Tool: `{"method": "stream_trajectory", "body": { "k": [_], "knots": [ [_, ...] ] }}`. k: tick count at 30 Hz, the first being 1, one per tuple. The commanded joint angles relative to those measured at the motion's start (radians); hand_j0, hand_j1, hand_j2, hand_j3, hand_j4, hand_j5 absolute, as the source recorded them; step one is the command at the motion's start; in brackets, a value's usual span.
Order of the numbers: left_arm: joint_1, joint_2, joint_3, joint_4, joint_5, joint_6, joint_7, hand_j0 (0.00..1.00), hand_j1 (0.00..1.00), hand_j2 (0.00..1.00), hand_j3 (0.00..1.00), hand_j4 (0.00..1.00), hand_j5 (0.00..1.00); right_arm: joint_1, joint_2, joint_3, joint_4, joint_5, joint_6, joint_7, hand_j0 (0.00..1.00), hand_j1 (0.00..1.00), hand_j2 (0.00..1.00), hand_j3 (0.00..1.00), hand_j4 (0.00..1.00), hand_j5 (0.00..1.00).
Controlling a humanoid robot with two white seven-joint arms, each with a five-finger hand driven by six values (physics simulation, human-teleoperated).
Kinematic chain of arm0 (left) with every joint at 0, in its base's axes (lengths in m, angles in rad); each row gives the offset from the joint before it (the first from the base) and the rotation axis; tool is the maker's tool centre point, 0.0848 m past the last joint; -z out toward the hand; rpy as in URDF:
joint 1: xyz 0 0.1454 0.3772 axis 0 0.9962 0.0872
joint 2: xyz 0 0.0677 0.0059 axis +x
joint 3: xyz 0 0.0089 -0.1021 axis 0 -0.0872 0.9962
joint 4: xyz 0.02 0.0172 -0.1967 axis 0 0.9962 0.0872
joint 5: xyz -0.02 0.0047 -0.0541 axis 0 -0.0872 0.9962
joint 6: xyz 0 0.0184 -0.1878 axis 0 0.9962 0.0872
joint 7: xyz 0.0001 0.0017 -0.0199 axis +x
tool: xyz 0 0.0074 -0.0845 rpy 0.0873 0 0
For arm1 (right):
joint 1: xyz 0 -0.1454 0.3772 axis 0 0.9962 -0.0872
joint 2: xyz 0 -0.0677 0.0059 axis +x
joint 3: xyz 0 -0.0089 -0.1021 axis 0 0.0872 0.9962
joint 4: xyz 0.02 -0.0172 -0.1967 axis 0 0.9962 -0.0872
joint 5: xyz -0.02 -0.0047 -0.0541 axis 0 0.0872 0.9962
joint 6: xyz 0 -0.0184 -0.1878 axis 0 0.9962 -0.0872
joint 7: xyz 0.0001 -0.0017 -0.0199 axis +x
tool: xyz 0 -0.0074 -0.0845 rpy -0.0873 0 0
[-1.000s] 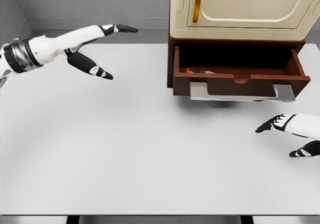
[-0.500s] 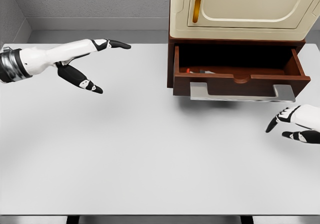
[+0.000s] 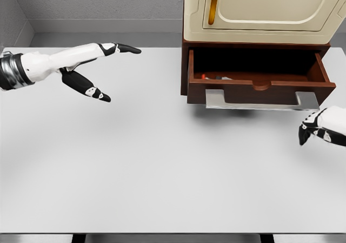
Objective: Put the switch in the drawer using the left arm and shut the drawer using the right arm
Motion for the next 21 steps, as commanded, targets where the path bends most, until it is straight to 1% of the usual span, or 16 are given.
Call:
{"method": "stream_trajectory", "body": {
  "k": [1, 9, 21],
  "knots": [
    [0.000, 0.001, 0.001, -0.002, 0.008, 0.003, 0.000, 1.00, 1.00, 1.00, 1.00, 1.00, 1.00, 0.000, -0.003, -0.002, -0.001, -0.010, 0.002, -0.003, 0.27, 0.27, 0.27, 0.27, 0.27, 0.27],
    [0.002, 0.002, 0.001, 0.000, 0.008, 0.003, 0.000, 1.00, 1.00, 1.00, 1.00, 1.00, 1.00, -0.011, -0.006, -0.002, 0.002, -0.011, 0.002, -0.002, 0.26, 0.26, 0.26, 0.26, 0.26, 0.26],
    [0.014, 0.012, 0.002, 0.000, 0.008, 0.003, 0.000, 1.00, 1.00, 1.00, 1.00, 1.00, 1.00, -0.046, -0.003, -0.002, 0.004, -0.011, 0.002, 0.006, 0.24, 0.24, 0.24, 0.24, 0.24, 0.24]
  ]
}}
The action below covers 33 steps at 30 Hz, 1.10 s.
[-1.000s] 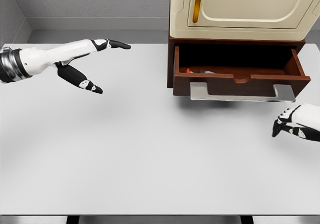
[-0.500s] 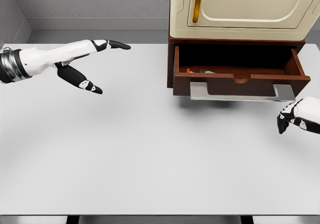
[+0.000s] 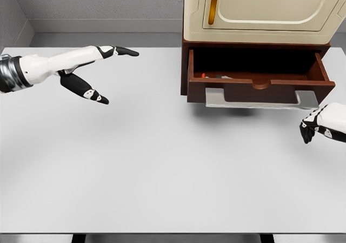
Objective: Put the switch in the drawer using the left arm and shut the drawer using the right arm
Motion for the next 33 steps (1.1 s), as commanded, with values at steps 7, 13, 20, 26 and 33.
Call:
{"method": "stream_trajectory", "body": {
  "k": [7, 13, 20, 26, 33],
  "knots": [
    [-0.002, 0.001, 0.001, 0.001, 0.008, 0.003, 0.000, 1.00, 1.00, 1.00, 1.00, 1.00, 1.00, -0.012, -0.002, -0.010, -0.001, -0.075, 0.015, 0.007, 0.24, 0.24, 0.24, 0.24, 0.24, 0.24],
    [0.000, 0.000, 0.001, 0.001, 0.008, 0.003, 0.000, 1.00, 1.00, 1.00, 1.00, 1.00, 1.00, -0.019, 0.003, -0.008, 0.002, -0.075, 0.015, 0.025, 0.25, 0.25, 0.25, 0.25, 0.25, 0.25],
    [0.000, 0.000, 0.001, 0.002, 0.006, 0.003, 0.000, 1.00, 1.00, 1.00, 1.00, 1.00, 1.00, 0.020, 0.004, -0.002, 0.006, -0.071, 0.015, 0.091, 0.25, 0.25, 0.25, 0.25, 0.25, 0.25],
    [0.005, 0.000, 0.001, 0.002, 0.008, 0.003, 0.000, 1.00, 1.00, 1.00, 1.00, 1.00, 1.00, 0.020, -0.005, -0.008, -0.001, -0.068, 0.015, 0.120, 0.25, 0.25, 0.25, 0.25, 0.25, 0.25],
    [0.005, 0.000, 0.001, 0.004, 0.006, 0.003, 0.000, 1.00, 1.00, 1.00, 1.00, 1.00, 1.00, 0.001, 0.040, -0.008, -0.010, -0.068, 0.015, 0.114, 0.25, 0.25, 0.25, 0.25, 0.25, 0.25]
  ]
}}
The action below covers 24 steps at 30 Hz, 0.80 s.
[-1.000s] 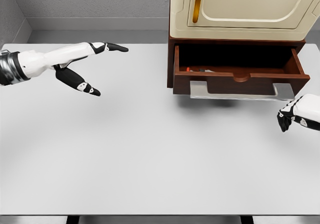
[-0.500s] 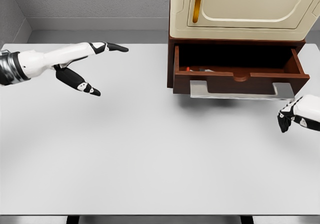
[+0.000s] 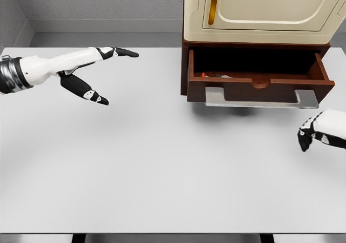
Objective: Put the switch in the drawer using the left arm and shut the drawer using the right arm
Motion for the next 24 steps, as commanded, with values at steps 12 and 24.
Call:
{"method": "stream_trajectory", "body": {
  "k": [12, 24],
  "knots": [
    [0.002, 0.002, 0.001, 0.000, 0.010, 0.003, 0.000, 1.00, 1.00, 1.00, 1.00, 1.00, 1.00, -0.061, 0.094, 0.003, -0.004, -0.007, 0.002, 0.002, 0.26, 0.26, 0.26, 0.26, 0.26, 0.26],
    [0.002, -0.001, 0.001, -0.001, 0.008, 0.003, 0.000, 1.00, 1.00, 1.00, 1.00, 1.00, 1.00, -0.061, 0.094, 0.069, -0.004, -0.004, 0.002, 0.039, 0.27, 0.27, 0.27, 0.27, 0.27, 0.27]
  ]
}}
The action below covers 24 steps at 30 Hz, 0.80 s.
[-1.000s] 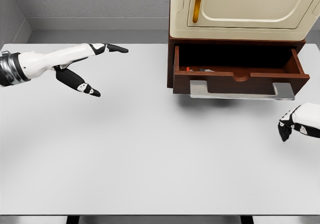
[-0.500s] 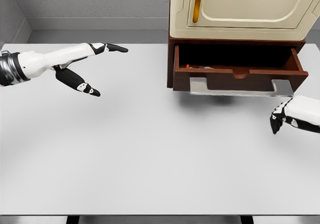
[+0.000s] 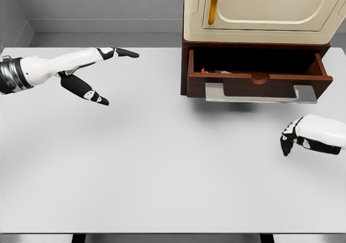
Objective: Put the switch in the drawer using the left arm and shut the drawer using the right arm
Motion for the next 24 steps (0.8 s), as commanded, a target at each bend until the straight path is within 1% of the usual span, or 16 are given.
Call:
{"method": "stream_trajectory", "body": {
  "k": [1, 4, 14, 24],
  "knots": [
    [0.000, 0.001, 0.001, 0.000, 0.008, 0.003, 0.000, 1.00, 1.00, 1.00, 1.00, 1.00, 1.00, -0.003, -0.001, 0.004, -0.002, -0.010, 0.001, 0.001, 0.27, 0.27, 0.27, 0.27, 0.27, 0.27],
    [0.000, 0.001, 0.001, 0.001, 0.008, 0.003, 0.000, 1.00, 1.00, 1.00, 1.00, 1.00, 1.00, -0.032, 0.001, 0.003, -0.003, -0.010, 0.001, -0.008, 0.27, 0.27, 0.27, 0.27, 0.27, 0.27],
    [0.002, 0.002, 0.001, 0.000, 0.008, 0.003, 0.000, 1.00, 1.00, 1.00, 1.00, 1.00, 1.00, -0.068, 0.007, 0.003, -0.007, -0.012, 0.001, -0.010, 0.27, 0.27, 0.27, 0.27, 0.27, 0.27],
    [0.008, 0.002, 0.004, 0.000, 0.008, 0.003, 0.000, 1.00, 1.00, 1.00, 1.00, 1.00, 1.00, -0.110, 0.028, 0.006, -0.002, -0.012, 0.001, 0.006, 0.27, 0.27, 0.27, 0.27, 0.27, 0.27]
  ]
}}
